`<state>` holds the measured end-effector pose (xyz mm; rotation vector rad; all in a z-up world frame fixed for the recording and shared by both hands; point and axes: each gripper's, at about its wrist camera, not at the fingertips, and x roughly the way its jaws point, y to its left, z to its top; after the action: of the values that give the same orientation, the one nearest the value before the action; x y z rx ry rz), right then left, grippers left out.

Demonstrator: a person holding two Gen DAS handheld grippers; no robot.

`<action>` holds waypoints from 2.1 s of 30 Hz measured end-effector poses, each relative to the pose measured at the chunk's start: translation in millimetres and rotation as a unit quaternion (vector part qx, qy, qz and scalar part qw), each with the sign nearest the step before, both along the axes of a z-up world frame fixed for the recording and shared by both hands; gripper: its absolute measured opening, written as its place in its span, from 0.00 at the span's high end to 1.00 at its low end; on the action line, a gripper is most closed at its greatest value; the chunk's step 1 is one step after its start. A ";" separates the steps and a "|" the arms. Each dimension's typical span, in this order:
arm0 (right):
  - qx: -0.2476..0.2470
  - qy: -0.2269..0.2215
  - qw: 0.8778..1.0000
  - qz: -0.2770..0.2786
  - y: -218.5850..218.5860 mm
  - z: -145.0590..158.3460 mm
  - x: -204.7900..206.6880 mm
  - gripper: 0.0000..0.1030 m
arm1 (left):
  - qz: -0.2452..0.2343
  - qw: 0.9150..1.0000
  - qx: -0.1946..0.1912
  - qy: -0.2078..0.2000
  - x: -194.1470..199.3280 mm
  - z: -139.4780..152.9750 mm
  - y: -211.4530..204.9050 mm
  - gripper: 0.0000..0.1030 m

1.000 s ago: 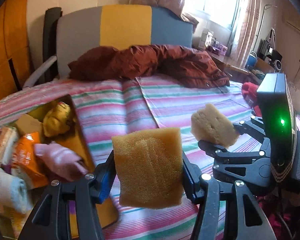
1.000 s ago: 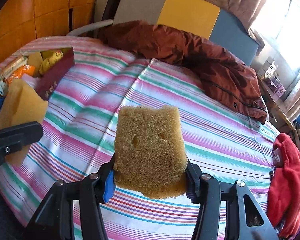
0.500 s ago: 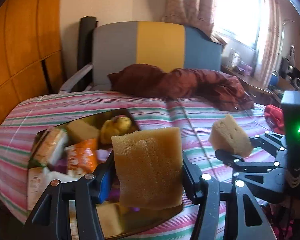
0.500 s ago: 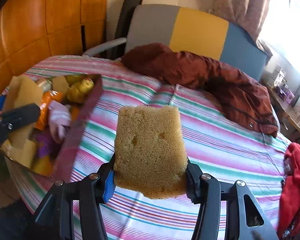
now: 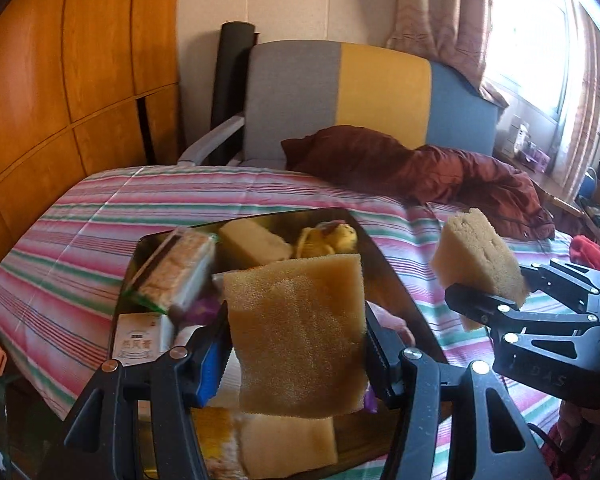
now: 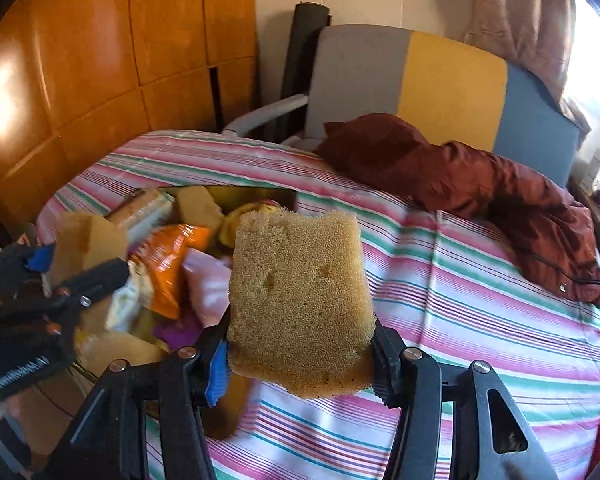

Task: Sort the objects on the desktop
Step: 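Carry both yellow sponges over to the gold tray, then open both grippers over the gold tray to drop the sponges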

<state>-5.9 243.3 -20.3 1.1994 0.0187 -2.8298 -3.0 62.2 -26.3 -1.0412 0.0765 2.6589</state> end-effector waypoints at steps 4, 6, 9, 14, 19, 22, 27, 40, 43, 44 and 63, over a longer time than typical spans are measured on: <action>-0.011 -0.002 1.000 0.012 -13.4 1.4 -11.2 0.46 | 0.012 1.000 0.005 0.002 -5.5 -1.3 -11.1 0.43; -0.016 -0.004 1.000 0.016 -18.0 1.4 -15.8 0.46 | 0.018 1.000 0.007 0.001 -8.8 -2.1 -16.0 0.43; -0.021 -0.007 1.000 0.020 -24.9 1.2 -26.6 0.45 | 0.025 1.000 0.011 -0.002 -13.3 -4.1 -21.7 0.43; -0.030 -0.010 0.999 0.026 -31.5 3.1 -42.7 0.45 | 0.035 0.999 0.014 -0.007 -21.7 -8.4 -26.3 0.42; -0.038 -0.016 0.999 0.030 -36.1 1.7 -59.8 0.44 | 0.043 0.999 0.015 -0.010 -28.5 -11.3 -28.2 0.39; -0.038 -0.021 0.999 0.029 -39.3 -1.9 -69.7 0.44 | 0.047 0.999 0.017 -0.015 -33.6 -13.3 -29.5 0.34; -0.055 -0.035 0.998 0.027 -37.4 -12.5 -85.4 0.19 | 0.059 0.998 0.016 -0.021 -39.1 -17.9 -31.8 0.18; -0.078 -0.029 0.996 0.019 -32.1 -13.8 -77.7 0.16 | 0.076 0.997 0.009 -0.019 -35.0 -14.6 -36.6 0.15; -0.073 -0.014 0.997 0.013 -31.2 -4.1 -67.4 0.14 | 0.091 0.996 -0.004 -0.007 -29.7 -8.2 -38.7 0.15; -0.071 -0.009 0.997 0.012 -31.2 -1.7 -63.8 0.14 | 0.091 0.996 -0.004 -0.003 -27.1 -5.4 -40.1 0.15; -0.060 0.009 0.998 -0.016 -21.4 0.1 -1.4 0.10 | 0.116 0.993 0.004 0.029 7.6 18.7 -45.7 0.16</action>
<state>-7.3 221.8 -20.2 1.1586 -0.1684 -2.8225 4.6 16.5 -7.6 -1.0269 -0.0470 2.8955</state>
